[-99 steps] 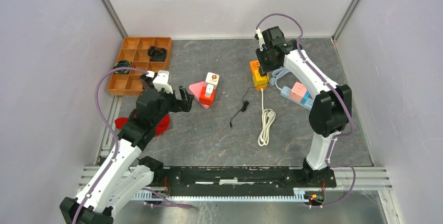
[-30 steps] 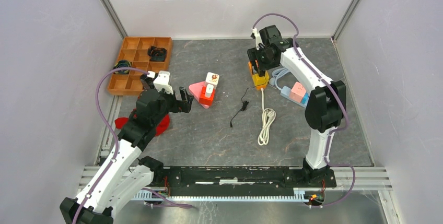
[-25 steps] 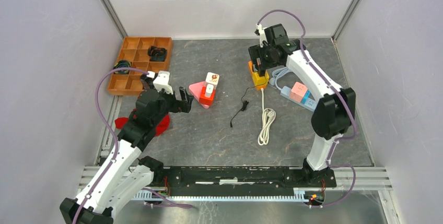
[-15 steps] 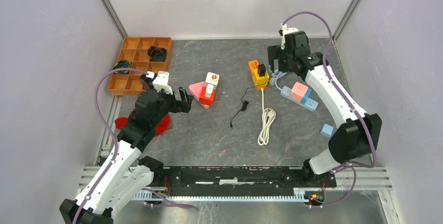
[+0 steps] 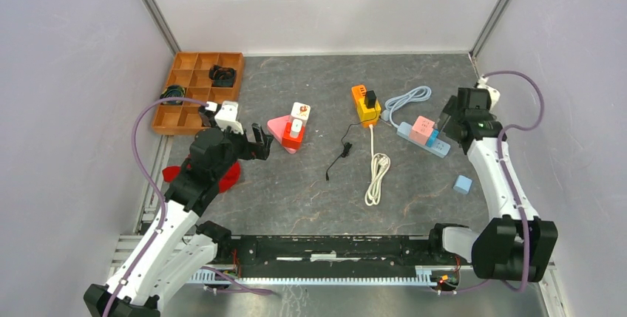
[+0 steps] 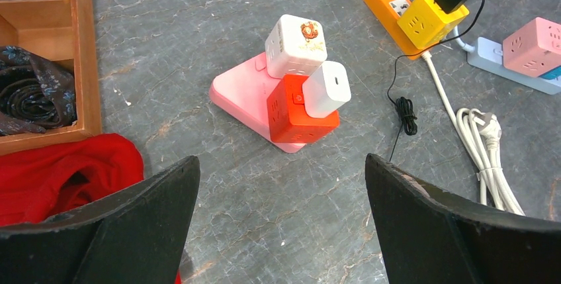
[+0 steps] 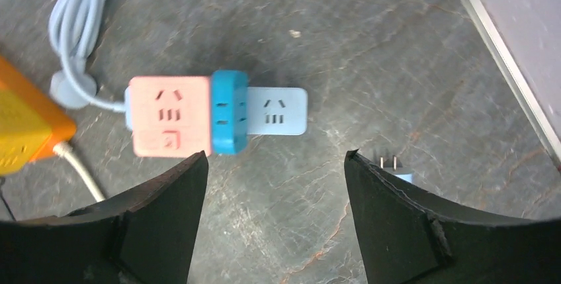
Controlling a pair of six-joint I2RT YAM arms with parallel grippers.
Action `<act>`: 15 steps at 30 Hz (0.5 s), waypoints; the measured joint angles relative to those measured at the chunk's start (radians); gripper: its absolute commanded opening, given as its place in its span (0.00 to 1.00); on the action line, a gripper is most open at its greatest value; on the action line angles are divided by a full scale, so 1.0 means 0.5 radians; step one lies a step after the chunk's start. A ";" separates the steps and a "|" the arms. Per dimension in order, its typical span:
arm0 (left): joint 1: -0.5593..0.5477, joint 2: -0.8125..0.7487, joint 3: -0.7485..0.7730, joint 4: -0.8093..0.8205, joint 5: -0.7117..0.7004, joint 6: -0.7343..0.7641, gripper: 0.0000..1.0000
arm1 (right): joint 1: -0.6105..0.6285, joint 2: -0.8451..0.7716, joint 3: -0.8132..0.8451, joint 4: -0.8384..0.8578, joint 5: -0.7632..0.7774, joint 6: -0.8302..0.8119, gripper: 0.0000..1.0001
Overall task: Insert the plug
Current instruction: Pick up the plug from the corner of the board.
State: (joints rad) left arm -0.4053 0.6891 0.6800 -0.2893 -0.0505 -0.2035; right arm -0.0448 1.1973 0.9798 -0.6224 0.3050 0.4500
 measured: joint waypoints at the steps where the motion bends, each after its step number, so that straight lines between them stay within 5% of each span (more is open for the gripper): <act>1: -0.001 -0.001 -0.001 0.000 0.001 0.000 1.00 | -0.038 -0.018 -0.016 0.002 0.014 0.031 0.81; 15: -0.006 0.021 -0.017 0.002 0.003 0.000 1.00 | -0.484 -0.021 -0.453 0.026 0.197 0.459 0.79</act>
State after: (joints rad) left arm -0.4084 0.6998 0.6716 -0.2882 -0.0490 -0.2035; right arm -0.2867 1.1870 0.7532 -0.6094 0.4034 0.6792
